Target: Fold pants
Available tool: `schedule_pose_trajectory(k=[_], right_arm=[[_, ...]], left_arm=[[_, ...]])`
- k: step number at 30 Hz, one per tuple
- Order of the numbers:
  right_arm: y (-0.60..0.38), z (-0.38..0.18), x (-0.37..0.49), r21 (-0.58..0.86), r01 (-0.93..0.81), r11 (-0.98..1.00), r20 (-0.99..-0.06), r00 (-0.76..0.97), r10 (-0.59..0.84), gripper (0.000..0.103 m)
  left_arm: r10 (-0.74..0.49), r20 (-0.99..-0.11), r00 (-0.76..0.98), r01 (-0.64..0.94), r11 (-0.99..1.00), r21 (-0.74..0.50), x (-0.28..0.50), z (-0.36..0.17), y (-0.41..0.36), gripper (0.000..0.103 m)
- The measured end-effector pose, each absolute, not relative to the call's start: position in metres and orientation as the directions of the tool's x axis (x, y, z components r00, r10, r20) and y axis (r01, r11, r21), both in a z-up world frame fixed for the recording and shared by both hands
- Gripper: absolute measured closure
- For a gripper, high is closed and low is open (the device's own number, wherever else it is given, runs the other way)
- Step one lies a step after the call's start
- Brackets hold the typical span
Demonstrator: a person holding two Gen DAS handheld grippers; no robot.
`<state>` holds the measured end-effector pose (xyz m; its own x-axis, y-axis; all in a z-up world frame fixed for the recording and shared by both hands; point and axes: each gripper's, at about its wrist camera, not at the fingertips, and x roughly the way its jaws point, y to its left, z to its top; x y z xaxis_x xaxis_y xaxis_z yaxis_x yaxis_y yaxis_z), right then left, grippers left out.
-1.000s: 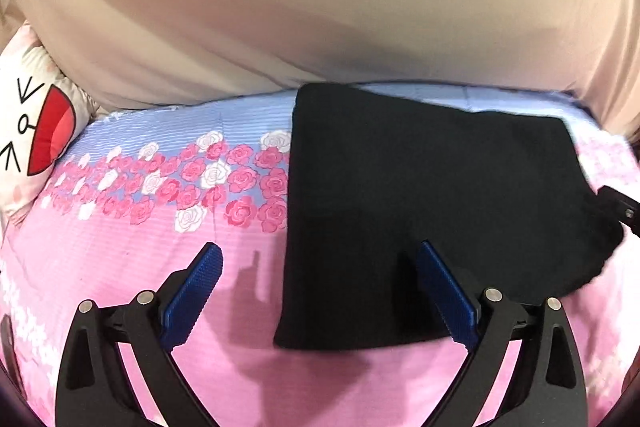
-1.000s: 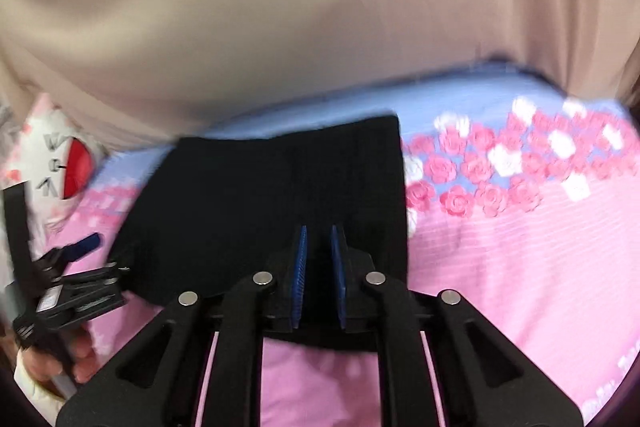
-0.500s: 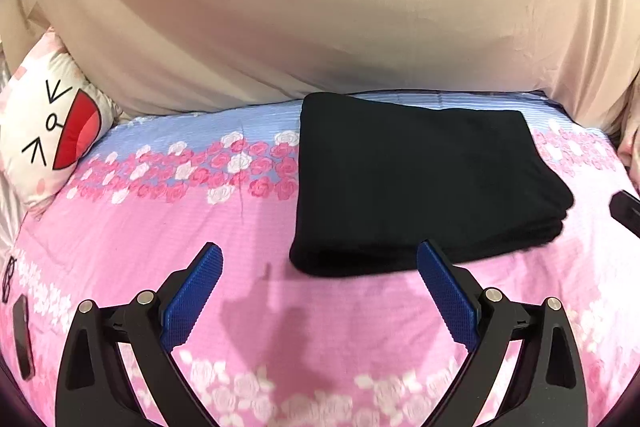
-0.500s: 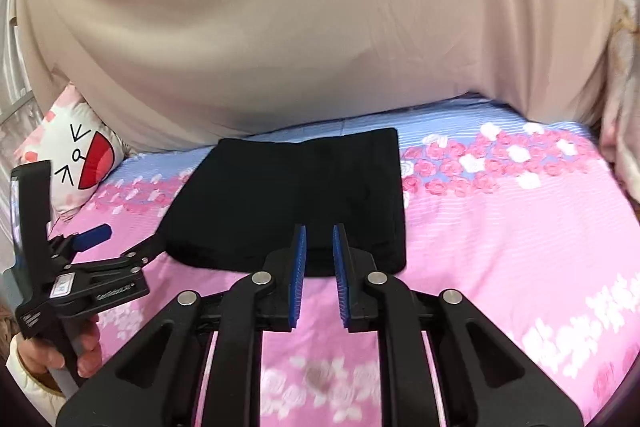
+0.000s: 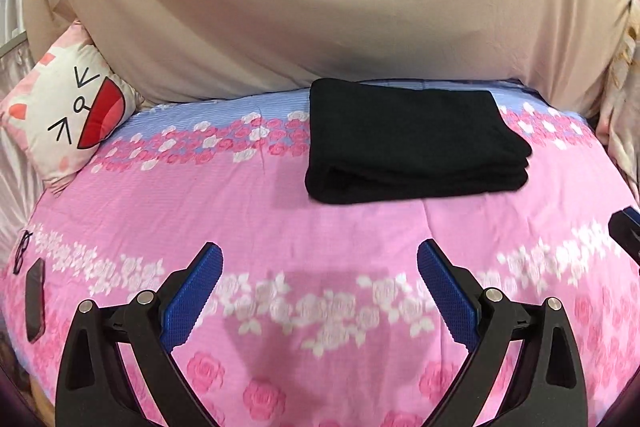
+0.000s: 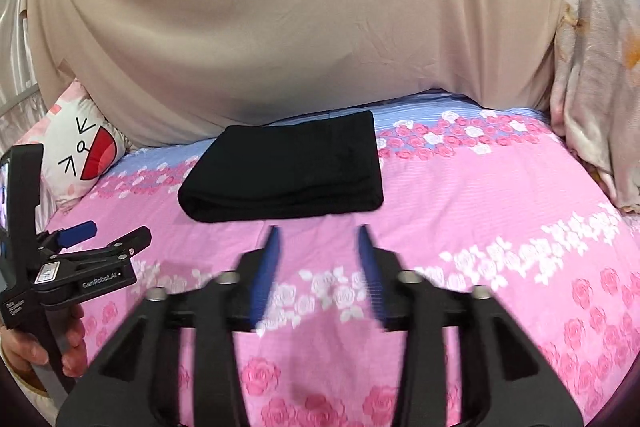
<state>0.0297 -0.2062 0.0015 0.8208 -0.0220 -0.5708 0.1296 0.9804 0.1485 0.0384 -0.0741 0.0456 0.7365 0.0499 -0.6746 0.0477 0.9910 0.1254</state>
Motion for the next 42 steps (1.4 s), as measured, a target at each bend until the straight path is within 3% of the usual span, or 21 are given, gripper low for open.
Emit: schedule_pose_trajectory(k=[3, 5, 7, 15, 42], right_arm=[[-0.198, 0.002, 0.016, 0.109, 0.135, 0.985, -0.570, 0.820, -0.049, 0.060], [-0.194, 0.001, 0.009, 0.112, 0.129, 0.985, -0.574, 0.818, -0.042, 0.053], [-0.189, 0.001, 0.002, 0.098, 0.126, 0.987, -0.569, 0.821, -0.048, 0.036], [-0.179, -0.004, -0.013, 0.086, 0.116, 0.990, -0.572, 0.819, -0.046, 0.026], [-0.173, -0.004, -0.015, 0.079, 0.120, 0.990, -0.575, 0.817, -0.053, 0.024]], left_arm=[[0.037, -0.685, 0.728, 0.057, 0.992, 0.114, 0.026, 0.044, -0.074, 0.007], [0.026, -0.687, 0.726, 0.065, 0.992, 0.105, 0.016, 0.043, -0.075, 0.007], [0.025, -0.685, 0.728, 0.068, 0.992, 0.109, 0.009, 0.043, -0.076, 0.006], [0.012, -0.693, 0.721, 0.093, 0.989, 0.113, -0.012, 0.045, -0.085, 0.006], [0.008, -0.694, 0.720, 0.108, 0.986, 0.124, -0.024, 0.048, -0.089, 0.006]])
